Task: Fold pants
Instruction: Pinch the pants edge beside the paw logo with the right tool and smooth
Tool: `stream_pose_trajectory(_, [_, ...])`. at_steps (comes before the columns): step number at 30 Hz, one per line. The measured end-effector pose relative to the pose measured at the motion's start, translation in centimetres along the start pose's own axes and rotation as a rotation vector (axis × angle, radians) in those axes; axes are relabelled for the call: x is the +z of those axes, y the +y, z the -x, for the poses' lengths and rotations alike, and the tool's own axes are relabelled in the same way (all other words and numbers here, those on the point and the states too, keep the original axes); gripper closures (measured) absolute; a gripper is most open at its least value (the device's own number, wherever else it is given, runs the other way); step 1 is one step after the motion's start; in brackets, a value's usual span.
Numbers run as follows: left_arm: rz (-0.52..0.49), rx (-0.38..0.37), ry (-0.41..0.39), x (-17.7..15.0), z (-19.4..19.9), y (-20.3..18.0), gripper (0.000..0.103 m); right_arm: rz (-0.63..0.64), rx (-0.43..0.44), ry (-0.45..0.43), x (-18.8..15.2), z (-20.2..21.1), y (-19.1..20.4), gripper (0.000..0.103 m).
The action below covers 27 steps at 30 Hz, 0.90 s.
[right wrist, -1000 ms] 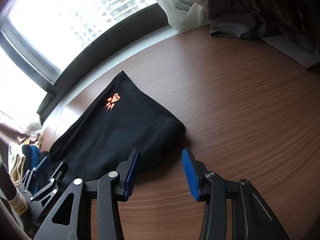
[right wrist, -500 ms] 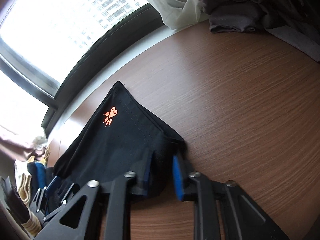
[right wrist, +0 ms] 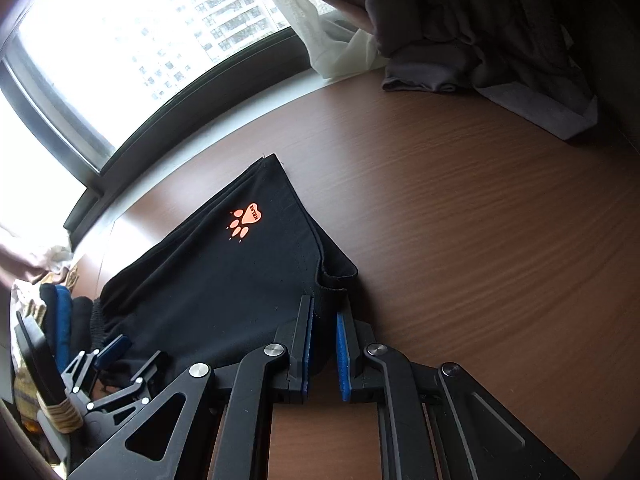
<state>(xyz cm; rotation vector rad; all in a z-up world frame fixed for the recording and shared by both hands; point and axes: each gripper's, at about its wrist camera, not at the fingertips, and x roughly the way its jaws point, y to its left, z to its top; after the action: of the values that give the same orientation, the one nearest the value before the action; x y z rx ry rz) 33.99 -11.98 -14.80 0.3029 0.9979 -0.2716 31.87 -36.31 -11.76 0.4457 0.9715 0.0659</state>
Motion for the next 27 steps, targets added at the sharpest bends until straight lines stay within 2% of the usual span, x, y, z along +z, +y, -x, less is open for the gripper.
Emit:
stream_pose_trajectory(8, [-0.092, -0.083, 0.008, -1.6, 1.7, -3.5, 0.035, -0.08, -0.073, -0.02, -3.4, 3.9, -3.7, 0.091])
stream_pose_trajectory(12, [-0.098, -0.091, 0.007, -2.0, 1.9, -4.2, 0.035, -0.123, -0.089, -0.031, -4.5, 4.7, -5.2, 0.091])
stream_pose_trajectory(21, [-0.108, -0.084, 0.003, -2.4, 2.0, -4.3, 0.031, -0.164, -0.099, -0.034, -6.1, 4.8, -6.1, 0.091])
stream_pose_trajectory(27, [-0.097, -0.088, 0.007, -2.3, 1.6, -4.1, 0.028, -0.082, -0.109, -0.089, -5.7, 5.7, -4.9, 0.091])
